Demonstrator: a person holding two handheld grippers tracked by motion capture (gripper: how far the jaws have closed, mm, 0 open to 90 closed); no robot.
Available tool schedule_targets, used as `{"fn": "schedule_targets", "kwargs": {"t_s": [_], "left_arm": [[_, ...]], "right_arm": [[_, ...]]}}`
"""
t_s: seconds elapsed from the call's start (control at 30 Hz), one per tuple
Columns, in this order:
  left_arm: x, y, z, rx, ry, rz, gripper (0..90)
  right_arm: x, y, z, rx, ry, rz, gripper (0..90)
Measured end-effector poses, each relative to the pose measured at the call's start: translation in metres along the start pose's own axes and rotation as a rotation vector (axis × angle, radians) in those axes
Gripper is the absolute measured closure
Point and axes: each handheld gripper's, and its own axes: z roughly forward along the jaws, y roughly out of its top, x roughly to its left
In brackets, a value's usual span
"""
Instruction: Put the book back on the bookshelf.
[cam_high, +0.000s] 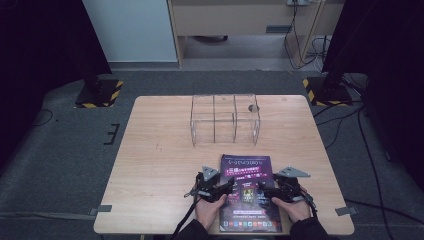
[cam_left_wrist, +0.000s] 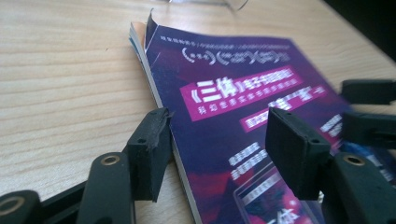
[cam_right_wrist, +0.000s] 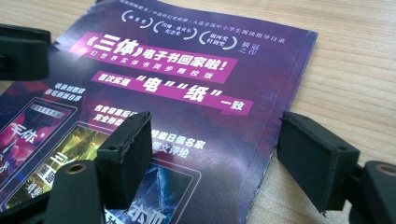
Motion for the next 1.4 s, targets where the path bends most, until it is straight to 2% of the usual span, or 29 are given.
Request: {"fn": "schedule_targets", "kwargs": {"t_s": [0.03, 0.1, 0.13, 0.17, 0.23, 0.3, 0.33, 0.37, 0.4, 0.47, 0.5, 0.53, 0.63, 0.67, 0.73, 0.87, 0.9, 1.07, 1.13, 1.17, 1.27, 1.4], "left_arm": [[0.0, 0.0, 0.0, 0.0, 0.0, 0.0, 40.2], [0.0, 0.001, -0.003, -0.014, -0.027, 0.001, 40.2], [-0.002, 0.002, -0.007, -0.026, -0.061, 0.009, 40.2], [-0.002, 0.002, -0.007, -0.026, -0.061, 0.009, 40.2], [-0.004, 0.002, -0.01, -0.034, -0.103, 0.021, 39.1], [-0.005, 0.002, -0.011, -0.037, -0.115, 0.021, 38.1], [-0.006, 0.002, -0.012, -0.046, -0.147, 0.019, 38.1], [-0.006, 0.002, -0.012, -0.046, -0.147, 0.019, 38.1], [-0.008, 0.003, -0.013, -0.055, -0.196, 0.017, 38.2], [-0.009, 0.003, -0.013, -0.058, -0.211, 0.02, 38.1], [-0.011, 0.002, -0.013, -0.058, -0.211, 0.034, 38.1], [-0.014, 0.002, -0.012, -0.053, -0.192, 0.058, 37.3], [-0.013, 0.001, -0.01, -0.042, -0.189, 0.064, 36.3], [-0.012, 0.002, -0.008, -0.029, -0.2, 0.046, 36.1], [-0.012, 0.002, -0.006, -0.027, -0.204, 0.044, 35.4], [-0.013, 0.003, -0.002, -0.01, -0.223, 0.087, 32.7], [-0.013, 0.003, -0.002, -0.01, -0.223, 0.087, 32.4], [-0.016, 0.005, -0.003, -0.036, -0.264, 0.085, 34.3], [-0.019, 0.006, -0.005, -0.047, -0.28, 0.105, 35.9], [-0.02, 0.007, -0.005, -0.043, -0.276, 0.112, 36.1], [-0.02, 0.005, -0.003, -0.011, -0.216, 0.15, 36.0], [-0.015, 0.004, -0.003, 0.005, -0.193, 0.138, 36.9]], "right_arm": [[0.0, 0.0, 0.0, 0.0, 0.0, 0.0, 26.5], [-0.001, 0.0, 0.0, -0.007, 0.002, 0.005, 26.6], [-0.002, 0.0, 0.0, -0.007, 0.006, 0.018, 26.6], [-0.002, 0.0, 0.0, -0.007, 0.006, 0.018, 26.6], [-0.003, 0.0, -0.001, -0.013, 0.011, 0.03, 26.6], [-0.004, 0.0, -0.001, -0.013, 0.01, 0.035, 26.7], [-0.004, 0.0, -0.001, -0.014, 0.012, 0.037, 26.8], [-0.004, 0.0, -0.001, -0.016, 0.011, 0.04, 27.0], [-0.004, 0.0, -0.001, -0.018, 0.011, 0.043, 27.0], [-0.005, -0.001, -0.001, -0.016, 0.011, 0.04, 27.0], [-0.005, -0.001, -0.001, -0.017, 0.011, 0.04, 27.0], [-0.005, -0.001, -0.001, -0.017, 0.012, 0.039, 27.2], [-0.005, -0.001, -0.001, -0.017, 0.012, 0.037, 27.2], [-0.005, -0.001, -0.001, -0.017, 0.012, 0.037, 27.2], [-0.005, -0.001, -0.001, -0.017, 0.016, 0.037, 27.2], [-0.005, -0.001, -0.002, -0.017, 0.017, 0.035, 27.5], [-0.005, -0.001, -0.002, -0.017, 0.017, 0.035, 27.5], [-0.006, -0.001, -0.002, -0.017, 0.018, 0.035, 27.9], [-0.006, -0.001, -0.002, -0.017, 0.019, 0.036, 27.9], [-0.006, -0.001, -0.002, -0.016, 0.019, 0.034, 27.9], [-0.006, -0.001, -0.002, -0.017, 0.018, 0.031, 27.8], [-0.006, -0.001, -0.002, -0.017, 0.018, 0.031, 27.8]]}}
